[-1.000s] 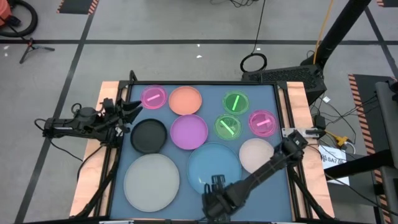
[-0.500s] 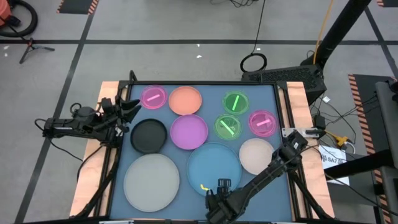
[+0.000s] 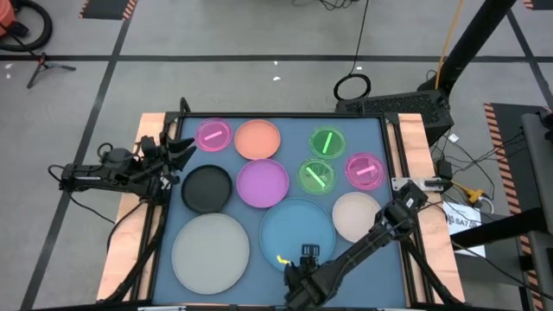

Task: Stack plastic plates
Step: Stack the blue plate on top of the gray plate

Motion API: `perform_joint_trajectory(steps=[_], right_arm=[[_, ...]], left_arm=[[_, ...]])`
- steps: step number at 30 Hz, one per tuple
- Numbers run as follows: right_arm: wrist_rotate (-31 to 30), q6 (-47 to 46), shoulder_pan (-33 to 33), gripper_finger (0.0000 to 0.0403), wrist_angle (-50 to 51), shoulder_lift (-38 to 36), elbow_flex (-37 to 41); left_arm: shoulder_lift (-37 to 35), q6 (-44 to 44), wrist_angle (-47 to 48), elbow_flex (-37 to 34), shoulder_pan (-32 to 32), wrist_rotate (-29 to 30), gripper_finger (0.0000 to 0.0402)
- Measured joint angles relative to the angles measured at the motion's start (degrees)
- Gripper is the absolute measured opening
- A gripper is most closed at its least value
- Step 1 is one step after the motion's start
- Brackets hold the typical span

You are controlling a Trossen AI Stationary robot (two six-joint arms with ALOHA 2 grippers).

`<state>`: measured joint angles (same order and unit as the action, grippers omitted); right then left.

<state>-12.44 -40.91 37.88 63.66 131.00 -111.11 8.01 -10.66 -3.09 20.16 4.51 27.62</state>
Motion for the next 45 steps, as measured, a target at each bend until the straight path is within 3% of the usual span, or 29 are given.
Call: perform_joint_trajectory(steps=[5,11,27,35,45], right_arm=[[-0.51,0.22,-0.69,0.0070,-0.48,0.00,0.00],[4.97,0.37,-0.95,0.0009,-0.52,-0.09,-0.02],[5.40,-1.21,-0.67,0.0003,0.60,-3.15,-1.25],[-2.06,8.23,-2.39,0.0001,-1.23,-3.30,-10.28],[-3.93,19.52,-4.46,0.0001,-12.70,-2.98,-11.17]], left_arm=[[0.01,0.00,0.02,0.00,0.00,0.01,0.0179],[0.01,-0.02,0.05,0.00,0.00,0.01,0.0179],[0.02,-0.07,0.14,0.00,0.00,0.00,0.0179],[0.00,-0.37,0.15,0.00,0.00,0.00,0.0179],[0.00,-0.63,1.05,0.00,0.00,-0.02,0.0179]])
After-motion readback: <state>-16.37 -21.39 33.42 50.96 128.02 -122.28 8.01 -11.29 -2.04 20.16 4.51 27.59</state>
